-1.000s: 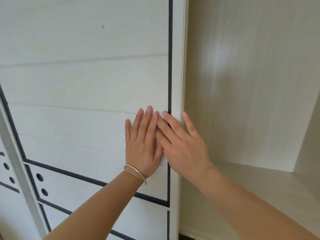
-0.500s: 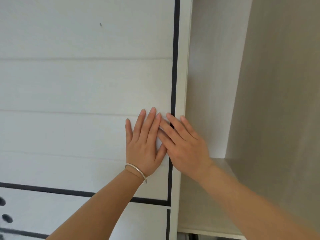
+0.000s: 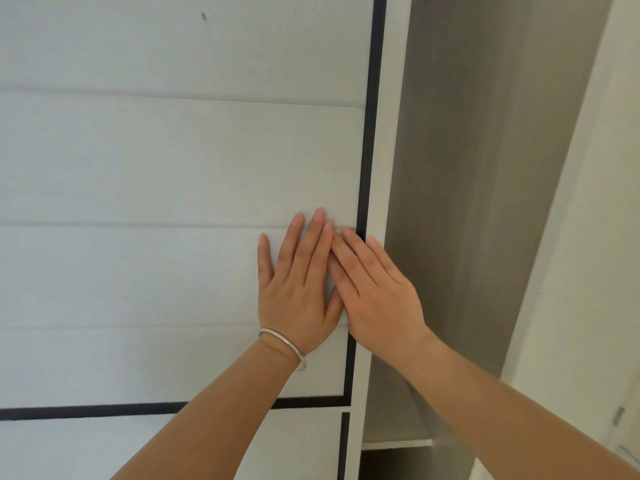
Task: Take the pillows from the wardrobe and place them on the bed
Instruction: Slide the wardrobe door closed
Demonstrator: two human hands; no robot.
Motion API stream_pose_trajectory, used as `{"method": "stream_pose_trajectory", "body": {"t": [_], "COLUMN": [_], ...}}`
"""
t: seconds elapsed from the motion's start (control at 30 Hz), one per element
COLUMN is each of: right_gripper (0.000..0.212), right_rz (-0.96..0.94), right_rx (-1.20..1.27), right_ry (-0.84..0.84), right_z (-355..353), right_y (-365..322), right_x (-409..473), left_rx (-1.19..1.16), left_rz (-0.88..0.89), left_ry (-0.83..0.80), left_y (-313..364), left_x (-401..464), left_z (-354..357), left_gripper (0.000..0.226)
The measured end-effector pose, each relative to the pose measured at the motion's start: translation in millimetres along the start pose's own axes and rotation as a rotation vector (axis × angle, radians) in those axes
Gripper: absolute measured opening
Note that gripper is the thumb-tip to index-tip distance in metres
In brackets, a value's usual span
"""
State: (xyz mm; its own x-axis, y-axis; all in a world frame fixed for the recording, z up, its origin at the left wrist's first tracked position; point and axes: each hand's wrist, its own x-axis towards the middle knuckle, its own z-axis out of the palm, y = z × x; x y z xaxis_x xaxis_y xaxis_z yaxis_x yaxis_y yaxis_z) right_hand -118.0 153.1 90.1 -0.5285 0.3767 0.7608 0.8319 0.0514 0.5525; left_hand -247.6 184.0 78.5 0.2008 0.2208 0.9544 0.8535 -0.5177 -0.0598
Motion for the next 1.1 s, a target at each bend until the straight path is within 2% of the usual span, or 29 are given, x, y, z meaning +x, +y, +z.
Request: {"method": "stream_pose_trajectory", "body": {"t": [0.37,0.6,1.1], "right_gripper": [0.056,0.050,0.046], "right_rz": [0.093,0.168,0.270], "right_rx": [-0.046,-0.058,0.012], "right_ry": [-0.060,-0.112,-0.026], "right_z": [-5,-6,-3], "right_y": [58,75,91], "right_x": [-48,-66,-83], "left_rx": [-0.053,-0.118,-0.160], "left_rz": [0.044,0.050,0.041], "left_ry": [-0.080,-0.086,-0.047], "left_y": [74,106,137], "left_x": [15,21,27], "left_z": [29,43,55], "left_gripper": [0.073,0.079,0.068]}}
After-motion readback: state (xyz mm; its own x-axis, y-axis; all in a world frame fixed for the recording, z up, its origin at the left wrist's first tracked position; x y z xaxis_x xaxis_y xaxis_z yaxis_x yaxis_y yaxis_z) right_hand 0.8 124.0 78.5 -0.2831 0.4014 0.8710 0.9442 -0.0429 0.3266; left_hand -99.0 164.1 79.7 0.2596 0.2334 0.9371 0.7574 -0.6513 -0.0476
